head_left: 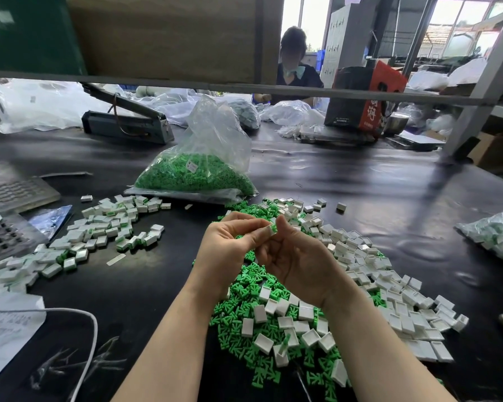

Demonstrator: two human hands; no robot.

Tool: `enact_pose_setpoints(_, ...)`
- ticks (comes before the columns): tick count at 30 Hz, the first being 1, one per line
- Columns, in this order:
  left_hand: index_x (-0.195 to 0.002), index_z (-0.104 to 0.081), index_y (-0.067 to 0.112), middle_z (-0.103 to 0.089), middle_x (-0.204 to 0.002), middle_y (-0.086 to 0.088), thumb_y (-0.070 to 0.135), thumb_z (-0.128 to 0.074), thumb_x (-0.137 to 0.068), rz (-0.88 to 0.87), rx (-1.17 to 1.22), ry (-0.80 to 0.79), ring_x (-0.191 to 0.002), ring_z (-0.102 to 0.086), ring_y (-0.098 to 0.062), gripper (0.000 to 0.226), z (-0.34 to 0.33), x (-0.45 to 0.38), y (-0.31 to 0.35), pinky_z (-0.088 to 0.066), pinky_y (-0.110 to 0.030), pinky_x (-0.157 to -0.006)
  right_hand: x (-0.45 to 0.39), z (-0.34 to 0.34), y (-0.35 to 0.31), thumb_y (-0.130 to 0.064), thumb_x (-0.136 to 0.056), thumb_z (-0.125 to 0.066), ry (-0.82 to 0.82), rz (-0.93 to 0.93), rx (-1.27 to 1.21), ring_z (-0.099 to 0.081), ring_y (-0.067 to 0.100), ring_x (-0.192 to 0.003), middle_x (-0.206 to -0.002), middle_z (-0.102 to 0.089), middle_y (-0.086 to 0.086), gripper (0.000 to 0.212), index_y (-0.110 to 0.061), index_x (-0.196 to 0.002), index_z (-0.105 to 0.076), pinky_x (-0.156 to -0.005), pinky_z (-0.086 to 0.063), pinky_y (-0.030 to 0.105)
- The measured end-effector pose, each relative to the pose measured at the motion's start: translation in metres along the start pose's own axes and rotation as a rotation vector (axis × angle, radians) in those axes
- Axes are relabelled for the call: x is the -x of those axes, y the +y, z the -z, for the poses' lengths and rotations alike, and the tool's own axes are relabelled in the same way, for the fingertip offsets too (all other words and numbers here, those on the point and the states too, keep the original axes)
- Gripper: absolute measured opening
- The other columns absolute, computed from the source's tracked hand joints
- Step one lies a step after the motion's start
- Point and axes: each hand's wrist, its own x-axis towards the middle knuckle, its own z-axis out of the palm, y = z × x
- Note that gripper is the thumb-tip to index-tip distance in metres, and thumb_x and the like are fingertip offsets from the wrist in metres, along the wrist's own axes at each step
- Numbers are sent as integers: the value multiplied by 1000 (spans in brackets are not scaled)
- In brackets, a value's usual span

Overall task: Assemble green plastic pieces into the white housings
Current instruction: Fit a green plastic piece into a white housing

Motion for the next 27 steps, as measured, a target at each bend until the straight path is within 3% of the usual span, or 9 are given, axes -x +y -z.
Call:
enact_pose_setpoints(3,-75,-77,6,-62,-80,9,3,-71,-79,-9,19,-13,-54,-57,-14,8,1,0,1,-52,-20,-60,0,-2,1,-43,-86,-59,-5,-4,-15,-61,14,-66,-72,-63,7,34,-13,-84,-74,-64,-46,20)
enact_pose_setpoints(7,-82,-77,2,-58,-90,0,1,-71,-81,-27,-24,-28,-61,-59,-12,5,0,-1,-2,-49,-21,-60,-4,-3,7,-32,-91,-56,75,19,-94,-59,14,-63,-74,-60,8,34,-2,-103,-68,-63,-51,20)
enact_pose_setpoints(9,-85,-76,-1,-58,-90,0,1,-71,-82,-27,-23,-26,-59,-59,-10,6,-1,-2,-3,-48,-21,-59,-4,-5,9,-33,-93,-53,57,29,-119,-59,12,-65,-76,-60,7,36,-5,-108,-70,-65,-51,18)
enact_pose_setpoints(12,-86,-74,-4,-61,-83,3,0,-70,-83,-18,5,0,-50,-57,-7,6,0,-3,-3,-48,-18,-57,-3,-6,7,-45,-93,-48,1,30,-132,-61,12,-69,-75,-64,4,43,-12,-93,-76,-70,-50,19)
enact_pose_setpoints(15,-89,-74,-4,-65,-80,5,1,-70,-83,-14,0,19,-56,-61,-5,9,1,-4,-4,-49,-16,-59,-3,-3,5,-49,-94,-42,-17,1,-168,-63,15,-70,-76,-65,7,52,-8,-88,-74,-72,-52,22)
enact_pose_setpoints(18,-83,-76,5,-70,-73,10,6,-74,-80,-13,19,32,-68,-67,-4,4,2,-3,-3,-50,-12,-63,-4,0,3,-50,-93,-41,33,9,-31,-61,17,-65,-72,-65,10,52,-11,-84,-74,-62,-47,23)
enact_pose_setpoints(22,-70,-78,23,-76,-76,1,15,-79,-75,-11,2,113,-73,-70,-4,10,6,-2,-2,-47,-7,-64,-2,6,-2,-39,-83,-62,249,183,256,-57,15,-58,-73,-67,11,31,-10,-87,-73,-52,-41,22)
enact_pose_setpoints(27,-75,-78,19,-76,-76,1,14,-80,-75,-31,-67,130,-73,-70,-4,6,9,-2,0,-49,-8,-63,-2,6,-2,-18,-81,-74,341,341,480,-60,11,-58,-73,-70,6,11,-9,-88,-73,-52,-46,19)
